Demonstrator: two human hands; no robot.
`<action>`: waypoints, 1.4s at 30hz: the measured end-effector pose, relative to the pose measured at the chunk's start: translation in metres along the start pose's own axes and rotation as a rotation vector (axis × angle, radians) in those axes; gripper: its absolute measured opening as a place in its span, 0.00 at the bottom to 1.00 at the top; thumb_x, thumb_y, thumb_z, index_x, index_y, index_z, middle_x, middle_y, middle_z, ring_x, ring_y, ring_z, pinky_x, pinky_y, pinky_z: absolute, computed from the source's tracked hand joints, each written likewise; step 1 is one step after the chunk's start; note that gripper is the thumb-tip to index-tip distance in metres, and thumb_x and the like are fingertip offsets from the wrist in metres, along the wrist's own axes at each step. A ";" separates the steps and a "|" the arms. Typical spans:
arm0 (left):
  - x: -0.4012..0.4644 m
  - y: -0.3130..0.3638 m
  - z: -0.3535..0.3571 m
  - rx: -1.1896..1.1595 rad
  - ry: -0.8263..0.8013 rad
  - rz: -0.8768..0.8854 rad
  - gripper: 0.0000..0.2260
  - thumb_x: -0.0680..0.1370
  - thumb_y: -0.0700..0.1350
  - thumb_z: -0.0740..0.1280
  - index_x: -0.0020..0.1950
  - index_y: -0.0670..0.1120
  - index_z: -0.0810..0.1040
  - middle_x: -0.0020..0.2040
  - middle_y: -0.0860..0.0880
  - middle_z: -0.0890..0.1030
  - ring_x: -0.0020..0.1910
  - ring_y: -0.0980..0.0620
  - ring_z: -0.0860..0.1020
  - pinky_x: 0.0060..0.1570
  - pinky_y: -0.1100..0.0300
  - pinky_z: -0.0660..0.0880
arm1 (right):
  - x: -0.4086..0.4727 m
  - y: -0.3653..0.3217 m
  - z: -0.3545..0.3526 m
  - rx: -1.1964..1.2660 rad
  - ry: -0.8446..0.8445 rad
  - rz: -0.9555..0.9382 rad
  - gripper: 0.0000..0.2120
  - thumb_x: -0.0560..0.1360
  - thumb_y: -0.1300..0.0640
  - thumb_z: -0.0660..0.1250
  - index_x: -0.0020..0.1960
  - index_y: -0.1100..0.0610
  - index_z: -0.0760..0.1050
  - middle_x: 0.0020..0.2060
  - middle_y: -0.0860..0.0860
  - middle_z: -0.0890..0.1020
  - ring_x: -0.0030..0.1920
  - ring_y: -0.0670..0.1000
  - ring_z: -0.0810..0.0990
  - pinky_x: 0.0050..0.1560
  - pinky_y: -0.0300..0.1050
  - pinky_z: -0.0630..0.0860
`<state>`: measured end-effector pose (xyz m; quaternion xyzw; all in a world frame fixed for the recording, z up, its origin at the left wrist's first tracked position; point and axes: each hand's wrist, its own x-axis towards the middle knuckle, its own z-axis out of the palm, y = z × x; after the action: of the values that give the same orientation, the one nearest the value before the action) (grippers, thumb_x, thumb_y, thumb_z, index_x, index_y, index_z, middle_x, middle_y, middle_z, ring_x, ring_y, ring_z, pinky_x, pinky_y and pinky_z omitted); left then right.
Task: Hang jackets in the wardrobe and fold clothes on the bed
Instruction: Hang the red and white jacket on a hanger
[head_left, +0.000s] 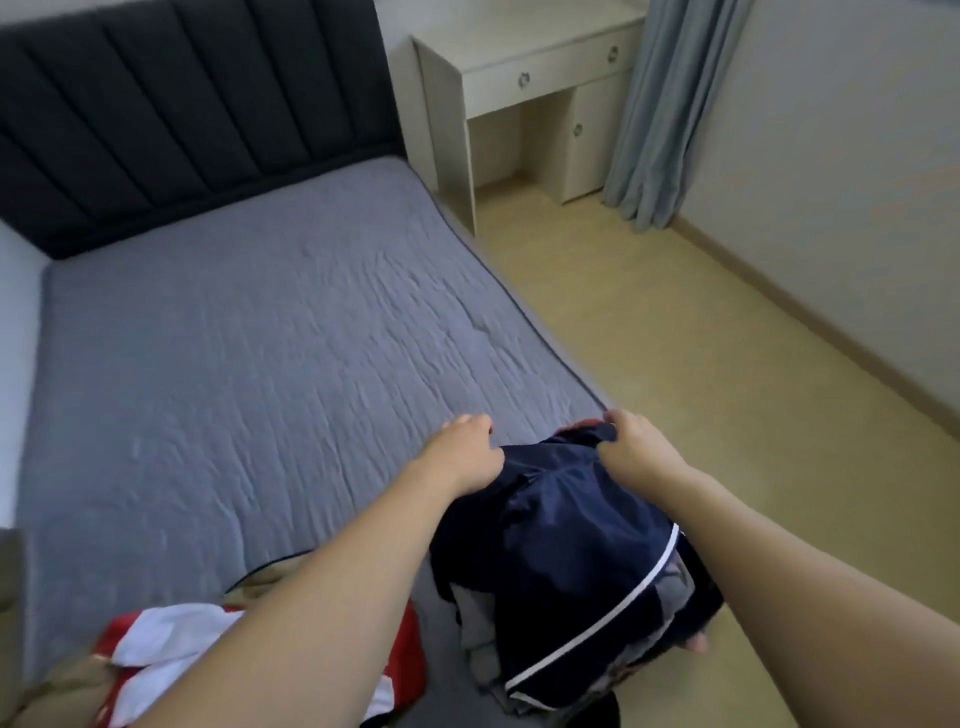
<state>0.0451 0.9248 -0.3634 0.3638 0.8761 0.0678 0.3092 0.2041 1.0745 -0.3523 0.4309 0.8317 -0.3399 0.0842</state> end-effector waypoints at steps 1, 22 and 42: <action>0.002 -0.003 0.001 0.008 0.005 -0.024 0.20 0.80 0.49 0.59 0.71 0.45 0.68 0.70 0.43 0.69 0.69 0.42 0.67 0.67 0.49 0.67 | 0.014 -0.010 0.003 -0.001 -0.036 -0.048 0.20 0.76 0.63 0.57 0.67 0.57 0.70 0.69 0.57 0.71 0.60 0.55 0.74 0.47 0.41 0.72; -0.125 -0.441 0.211 -0.212 -0.104 -0.728 0.25 0.75 0.48 0.63 0.73 0.50 0.66 0.71 0.44 0.69 0.68 0.41 0.69 0.67 0.52 0.67 | 0.026 -0.157 0.437 -0.305 -0.641 -0.341 0.28 0.76 0.64 0.59 0.76 0.59 0.59 0.72 0.58 0.66 0.68 0.58 0.69 0.61 0.42 0.67; -0.278 -0.397 0.074 -1.065 0.919 -0.539 0.12 0.83 0.49 0.60 0.39 0.50 0.73 0.38 0.51 0.74 0.37 0.58 0.69 0.39 0.64 0.67 | -0.126 -0.222 0.422 0.045 -0.798 0.021 0.08 0.76 0.56 0.64 0.54 0.54 0.70 0.47 0.55 0.75 0.45 0.55 0.74 0.41 0.46 0.73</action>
<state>0.0042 0.4402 -0.4224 -0.1272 0.8242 0.5494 0.0524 0.0453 0.6339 -0.5063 0.2753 0.7214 -0.4980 0.3947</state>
